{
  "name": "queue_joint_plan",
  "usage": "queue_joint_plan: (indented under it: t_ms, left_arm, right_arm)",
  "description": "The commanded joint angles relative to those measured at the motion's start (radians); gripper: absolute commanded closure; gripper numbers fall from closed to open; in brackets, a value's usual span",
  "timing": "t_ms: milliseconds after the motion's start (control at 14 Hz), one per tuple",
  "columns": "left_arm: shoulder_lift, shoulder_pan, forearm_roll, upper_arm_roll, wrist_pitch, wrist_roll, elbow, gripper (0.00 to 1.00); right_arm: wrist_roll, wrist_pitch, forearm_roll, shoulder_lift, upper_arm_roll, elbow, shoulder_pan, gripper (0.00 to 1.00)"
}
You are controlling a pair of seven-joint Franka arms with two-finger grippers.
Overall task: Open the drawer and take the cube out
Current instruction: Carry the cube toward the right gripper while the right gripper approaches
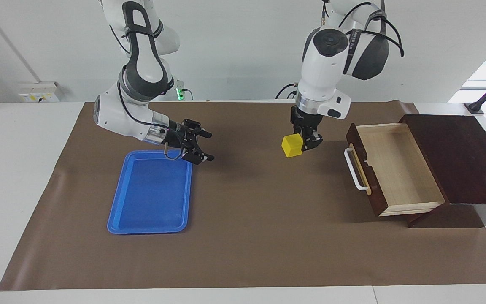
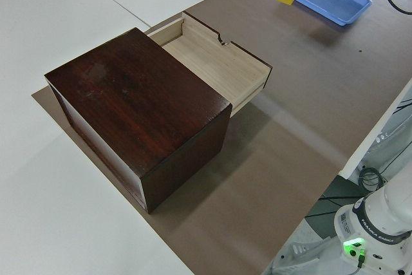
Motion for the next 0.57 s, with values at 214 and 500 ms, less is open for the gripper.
queue_joint_plan:
  t_ms: [214, 500]
  left_arm:
    - [0.001, -0.058, -0.006, 0.019, 0.025, -0.048, 0.006, 1.0]
    - [-0.005, -0.058, -0.006, 0.02, 0.032, -0.048, -0.014, 1.0]
  right_arm:
    - [-0.01, -0.061, -0.022, 0.167, 0.003, 0.219, -0.016, 0.0]
    - [0.068, -0.058, -0.091, 0.21, 0.003, 0.301, 0.047, 0.0]
